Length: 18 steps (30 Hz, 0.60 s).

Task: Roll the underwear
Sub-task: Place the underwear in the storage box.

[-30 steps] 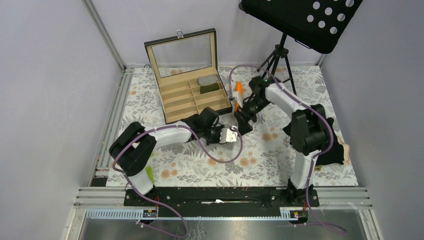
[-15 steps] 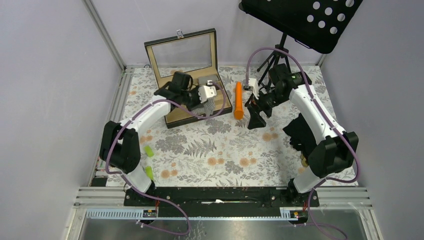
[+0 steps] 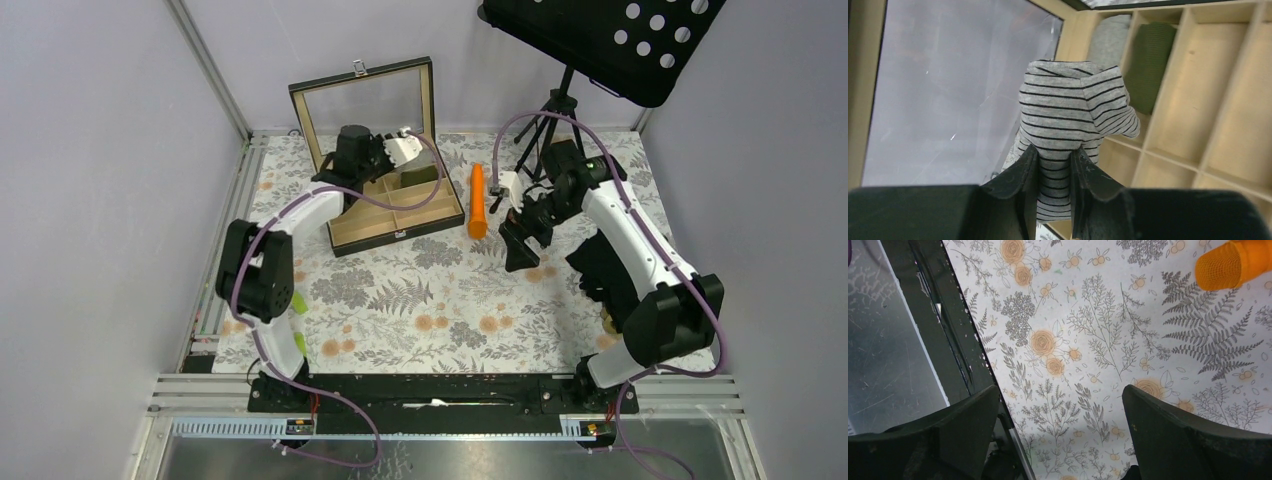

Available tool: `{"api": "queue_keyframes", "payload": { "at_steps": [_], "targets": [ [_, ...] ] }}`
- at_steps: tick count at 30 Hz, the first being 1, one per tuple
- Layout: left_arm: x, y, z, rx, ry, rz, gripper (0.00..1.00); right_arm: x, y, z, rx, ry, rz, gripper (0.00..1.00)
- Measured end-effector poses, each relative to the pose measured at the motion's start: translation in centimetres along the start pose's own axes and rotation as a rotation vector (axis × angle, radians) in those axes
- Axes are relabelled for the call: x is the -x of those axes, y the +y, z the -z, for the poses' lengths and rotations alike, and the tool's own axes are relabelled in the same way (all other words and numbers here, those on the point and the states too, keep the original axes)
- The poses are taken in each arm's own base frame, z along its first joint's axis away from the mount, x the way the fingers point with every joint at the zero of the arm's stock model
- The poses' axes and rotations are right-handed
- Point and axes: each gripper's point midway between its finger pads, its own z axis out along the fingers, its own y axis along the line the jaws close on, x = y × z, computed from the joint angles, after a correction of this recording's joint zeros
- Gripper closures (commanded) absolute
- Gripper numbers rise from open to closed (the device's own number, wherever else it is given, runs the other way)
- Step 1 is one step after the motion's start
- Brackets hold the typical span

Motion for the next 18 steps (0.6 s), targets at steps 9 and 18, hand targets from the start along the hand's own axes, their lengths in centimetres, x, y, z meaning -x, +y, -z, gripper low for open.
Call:
{"api": "queue_keyframes", "payload": {
  "at_steps": [9,18],
  "targets": [
    [0.4,-5.6,-4.1,-0.051,-0.022,0.094,1.00,-2.0,-0.2,-1.0,-0.004,0.050,-0.026,0.01],
    [1.0,-12.2,-4.7,-0.165,-0.035,0.037,1.00,-3.6,0.1,-1.5,0.000,0.073,-0.053,0.01]
  ]
}}
